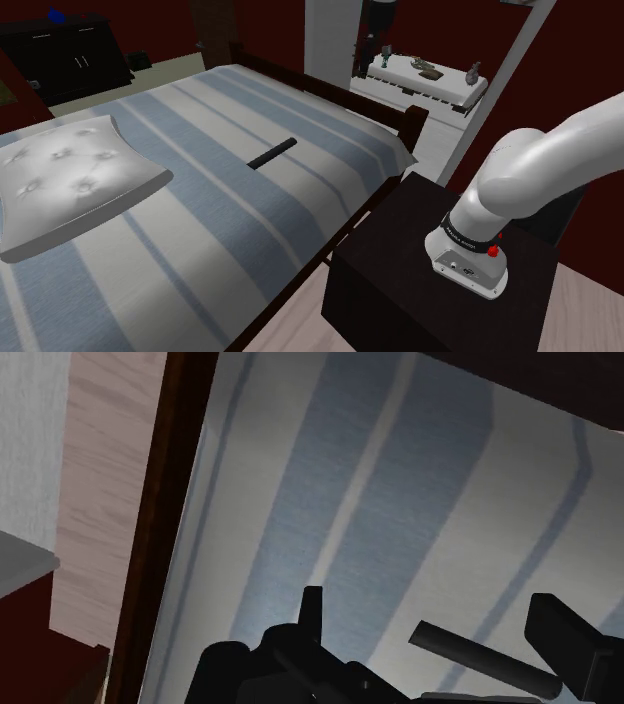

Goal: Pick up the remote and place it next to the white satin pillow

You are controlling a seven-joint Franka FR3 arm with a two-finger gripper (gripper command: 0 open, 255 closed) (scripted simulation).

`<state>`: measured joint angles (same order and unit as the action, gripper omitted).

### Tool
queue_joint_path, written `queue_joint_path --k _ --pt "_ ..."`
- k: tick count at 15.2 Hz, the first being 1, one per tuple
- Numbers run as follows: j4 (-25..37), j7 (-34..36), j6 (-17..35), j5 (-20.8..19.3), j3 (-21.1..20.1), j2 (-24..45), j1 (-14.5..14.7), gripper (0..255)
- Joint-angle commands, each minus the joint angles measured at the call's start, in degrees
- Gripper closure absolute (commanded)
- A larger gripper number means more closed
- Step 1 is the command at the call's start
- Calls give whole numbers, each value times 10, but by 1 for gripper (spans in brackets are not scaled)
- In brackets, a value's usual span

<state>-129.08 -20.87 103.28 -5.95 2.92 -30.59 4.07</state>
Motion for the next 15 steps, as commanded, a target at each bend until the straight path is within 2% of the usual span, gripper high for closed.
queue_joint_path --k 1,8,15 --pt "10 -47 25 2 11 39 13 0" --pt "64 -196 89 26 27 178 56 0" --pt "130 -337 127 54 17 309 87 0"
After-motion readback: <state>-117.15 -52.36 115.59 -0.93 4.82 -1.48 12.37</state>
